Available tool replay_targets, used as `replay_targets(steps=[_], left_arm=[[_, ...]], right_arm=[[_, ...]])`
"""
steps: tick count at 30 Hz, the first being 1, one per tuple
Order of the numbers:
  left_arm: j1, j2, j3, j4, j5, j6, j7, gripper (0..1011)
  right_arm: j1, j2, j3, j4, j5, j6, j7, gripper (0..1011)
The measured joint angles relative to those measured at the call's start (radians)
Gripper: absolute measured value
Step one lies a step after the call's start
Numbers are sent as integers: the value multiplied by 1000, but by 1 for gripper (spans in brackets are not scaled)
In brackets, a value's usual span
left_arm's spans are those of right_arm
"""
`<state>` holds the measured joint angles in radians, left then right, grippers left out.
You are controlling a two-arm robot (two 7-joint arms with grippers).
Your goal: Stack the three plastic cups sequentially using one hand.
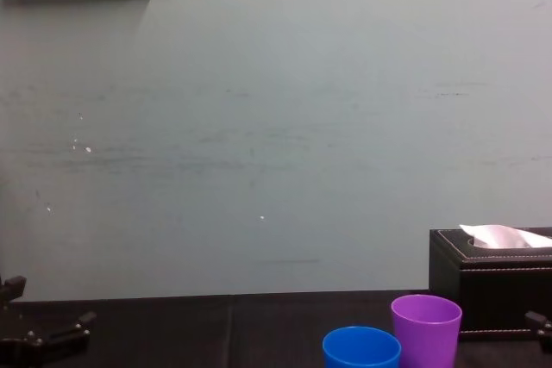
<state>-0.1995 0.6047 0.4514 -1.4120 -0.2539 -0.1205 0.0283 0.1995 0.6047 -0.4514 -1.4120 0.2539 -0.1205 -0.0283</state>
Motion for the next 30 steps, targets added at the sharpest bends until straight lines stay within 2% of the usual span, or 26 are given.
replay_targets(steps=[30], left_arm=[[0,0,0,0,0,0,0,1010]], right_arm=[[-3,-2,2,-3,-2,1,1,1003]])
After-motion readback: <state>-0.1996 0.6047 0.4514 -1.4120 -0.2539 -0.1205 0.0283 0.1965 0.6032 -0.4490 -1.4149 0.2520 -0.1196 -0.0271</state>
